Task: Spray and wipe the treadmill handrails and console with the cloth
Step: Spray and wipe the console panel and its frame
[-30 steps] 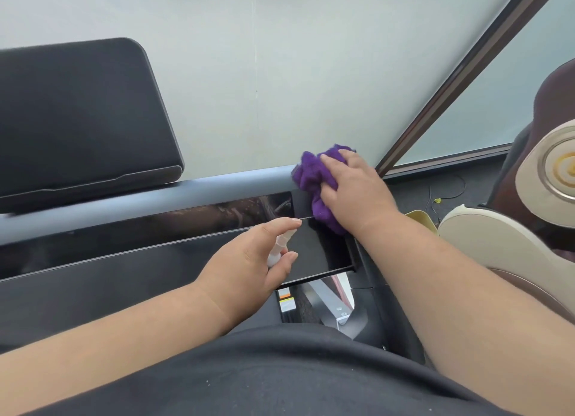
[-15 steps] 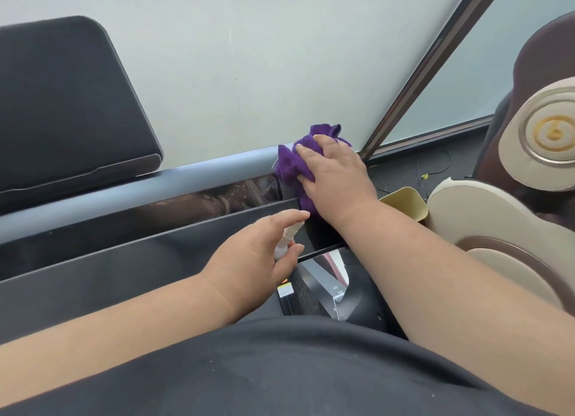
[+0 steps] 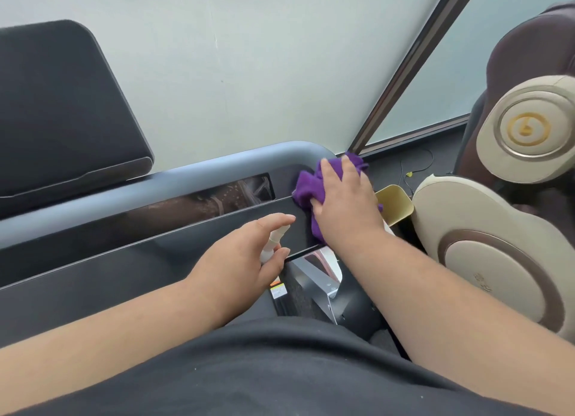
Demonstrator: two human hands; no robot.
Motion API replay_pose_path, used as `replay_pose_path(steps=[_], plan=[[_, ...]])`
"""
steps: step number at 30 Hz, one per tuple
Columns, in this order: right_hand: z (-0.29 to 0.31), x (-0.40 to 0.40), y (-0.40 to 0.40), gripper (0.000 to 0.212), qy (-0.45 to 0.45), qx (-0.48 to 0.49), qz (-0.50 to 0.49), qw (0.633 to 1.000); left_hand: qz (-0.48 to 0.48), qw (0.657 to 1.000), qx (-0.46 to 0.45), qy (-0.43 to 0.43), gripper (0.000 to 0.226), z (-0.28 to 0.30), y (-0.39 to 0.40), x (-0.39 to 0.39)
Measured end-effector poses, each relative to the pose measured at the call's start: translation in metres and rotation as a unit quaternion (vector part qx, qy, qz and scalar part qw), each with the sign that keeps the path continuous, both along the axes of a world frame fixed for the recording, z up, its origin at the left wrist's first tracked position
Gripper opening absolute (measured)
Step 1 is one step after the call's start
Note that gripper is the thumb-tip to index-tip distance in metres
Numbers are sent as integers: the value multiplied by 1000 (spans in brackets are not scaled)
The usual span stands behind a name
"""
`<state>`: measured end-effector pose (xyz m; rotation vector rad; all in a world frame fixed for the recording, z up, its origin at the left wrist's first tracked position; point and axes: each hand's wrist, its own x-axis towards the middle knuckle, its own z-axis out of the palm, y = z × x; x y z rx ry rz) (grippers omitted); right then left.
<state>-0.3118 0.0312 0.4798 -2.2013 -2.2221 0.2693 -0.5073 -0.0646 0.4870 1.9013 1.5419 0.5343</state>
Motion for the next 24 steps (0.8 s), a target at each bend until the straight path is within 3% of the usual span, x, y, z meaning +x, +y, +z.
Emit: replay_pose_path(steps=[7,11,24], plan=[[11,-10,45,72,36,-27,25,999,-3,1000,-8,6,49,-1,-7,3],[11,11,17,70,78,-42,-39,995,-20,1000,-11,6,49,0,-4,14],[3,49,-105,71,65,-12,-107,992,-171,985,12,4,44,16,5,48]])
